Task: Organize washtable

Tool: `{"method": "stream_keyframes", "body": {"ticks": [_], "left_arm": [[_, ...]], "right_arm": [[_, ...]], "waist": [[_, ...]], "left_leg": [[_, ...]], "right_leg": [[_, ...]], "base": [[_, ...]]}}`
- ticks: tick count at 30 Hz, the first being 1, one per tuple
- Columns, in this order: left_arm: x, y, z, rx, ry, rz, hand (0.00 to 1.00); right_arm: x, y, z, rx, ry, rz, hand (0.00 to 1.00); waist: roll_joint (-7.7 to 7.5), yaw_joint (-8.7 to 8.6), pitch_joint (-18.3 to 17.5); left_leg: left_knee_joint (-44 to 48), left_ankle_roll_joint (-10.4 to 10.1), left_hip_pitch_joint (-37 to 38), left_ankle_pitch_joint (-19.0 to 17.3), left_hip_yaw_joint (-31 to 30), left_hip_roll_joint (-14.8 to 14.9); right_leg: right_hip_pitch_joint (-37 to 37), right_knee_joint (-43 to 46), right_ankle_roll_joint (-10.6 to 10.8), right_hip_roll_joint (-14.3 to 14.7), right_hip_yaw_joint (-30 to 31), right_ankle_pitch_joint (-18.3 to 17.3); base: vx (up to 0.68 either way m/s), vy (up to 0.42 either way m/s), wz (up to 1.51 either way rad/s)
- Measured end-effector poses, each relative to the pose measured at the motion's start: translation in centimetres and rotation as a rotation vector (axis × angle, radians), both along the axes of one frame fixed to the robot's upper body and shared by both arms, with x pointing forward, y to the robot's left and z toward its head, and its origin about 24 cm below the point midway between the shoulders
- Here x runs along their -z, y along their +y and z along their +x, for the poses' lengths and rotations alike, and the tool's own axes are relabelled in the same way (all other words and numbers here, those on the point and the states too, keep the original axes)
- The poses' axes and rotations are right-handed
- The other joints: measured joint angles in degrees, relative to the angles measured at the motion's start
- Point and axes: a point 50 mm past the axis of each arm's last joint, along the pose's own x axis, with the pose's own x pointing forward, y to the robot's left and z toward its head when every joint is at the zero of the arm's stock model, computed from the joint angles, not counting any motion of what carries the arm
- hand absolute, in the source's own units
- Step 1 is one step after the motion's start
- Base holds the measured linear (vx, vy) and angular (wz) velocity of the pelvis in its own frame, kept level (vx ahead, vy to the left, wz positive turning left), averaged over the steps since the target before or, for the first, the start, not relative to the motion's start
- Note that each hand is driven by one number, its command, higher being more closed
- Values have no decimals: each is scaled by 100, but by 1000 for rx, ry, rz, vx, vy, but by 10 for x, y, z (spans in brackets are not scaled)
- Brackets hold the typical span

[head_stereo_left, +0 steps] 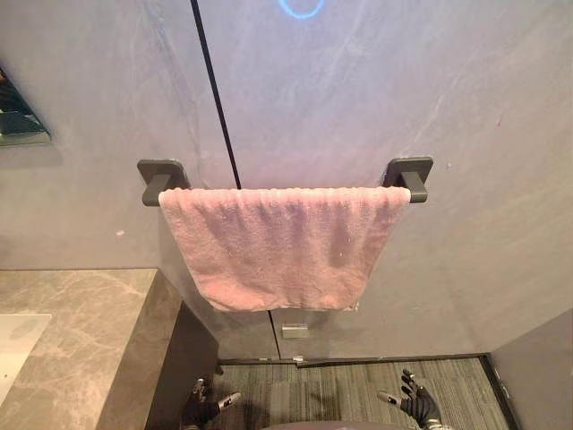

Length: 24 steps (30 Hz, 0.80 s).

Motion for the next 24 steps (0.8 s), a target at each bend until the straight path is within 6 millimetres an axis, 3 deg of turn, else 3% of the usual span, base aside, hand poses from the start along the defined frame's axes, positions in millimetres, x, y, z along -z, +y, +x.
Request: {"method": "stream_keyframes", "body": {"ticks": [3,5,8,9,11,13,14,17,19,20,22,24], "left_arm": [[5,-2,-3,-1,36,-10,0],[6,-1,2,-1,31,-3,0],[4,-2,17,5,0,3,0],[2,-2,27,13,-24,5,0],[-2,-3,45,44,-63,15,0],[-6,-6,56,68,-91,21,0],[-8,-6,62,69,-106,25,0],[-10,-1,64,60,-121,39,0],[-10,1,62,46,-113,45,0],[-9,0,61,32,-108,46,0],[-8,-7,61,4,-112,15,0],[-6,-16,60,-7,-110,-16,0]], "right_arm": [[6,2,2,-8,30,9,0],[6,3,8,-11,27,10,0],[4,4,24,-17,-2,0,0],[1,7,36,-35,-28,-1,0],[-2,13,49,-76,-57,1,0],[-2,14,49,-83,-56,-1,0],[-2,16,48,-81,-58,4,0],[-1,17,44,-78,-51,6,0],[-3,16,51,-81,-69,0,0],[-5,17,57,-83,-83,-4,0],[-13,12,71,-80,-132,-24,0],[-19,8,78,-74,-170,-36,0]], "waist": [[-5,34,10],[24,71,40],[-64,152,276],[-18,146,361],[-138,148,500],[-168,151,540],[-212,141,615],[-349,144,539],[-471,166,493],[-487,207,513],[-251,456,530],[54,437,602]], "left_leg": [[-85,-8,12,17,96,6],[-83,-9,-32,17,214,0],[-50,-10,-51,14,384,47],[66,-10,-185,14,404,90],[382,-8,-509,14,401,127],[626,91,-736,-49,322,230],[851,143,-863,-111,217,197],[1236,142,-1243,-111,-103,217],[1743,138,-1787,-108,-287,273],[2021,95,-2062,-78,-348,358],[2134,-183,-2381,104,-396,788],[1889,-359,-2511,455,-628,1081]], "right_leg": [[-80,-100,-14,48,110,65],[-159,-138,-11,66,204,110],[-333,128,-10,77,344,117],[-617,531,-10,86,368,117],[-1159,1275,-10,61,493,117],[-1330,1659,26,61,605,41],[-1540,2742,36,-167,645,-259],[-1549,3673,156,-479,959,-313],[-1236,3282,227,-684,1441,-268],[-898,2615,491,-594,1586,-618],[-623,1618,491,-296,1340,-951],[-436,1181,306,102,888,-1071]], "base": [[61,1,-19],[53,10,-29],[26,-3,-24],[-46,-10,-16],[-107,-22,10],[-86,-50,46],[-40,-76,60],[-53,-168,69],[-141,-354,68],[-256,-487,24],[-295,-459,-14],[-343,-411,41]]}}
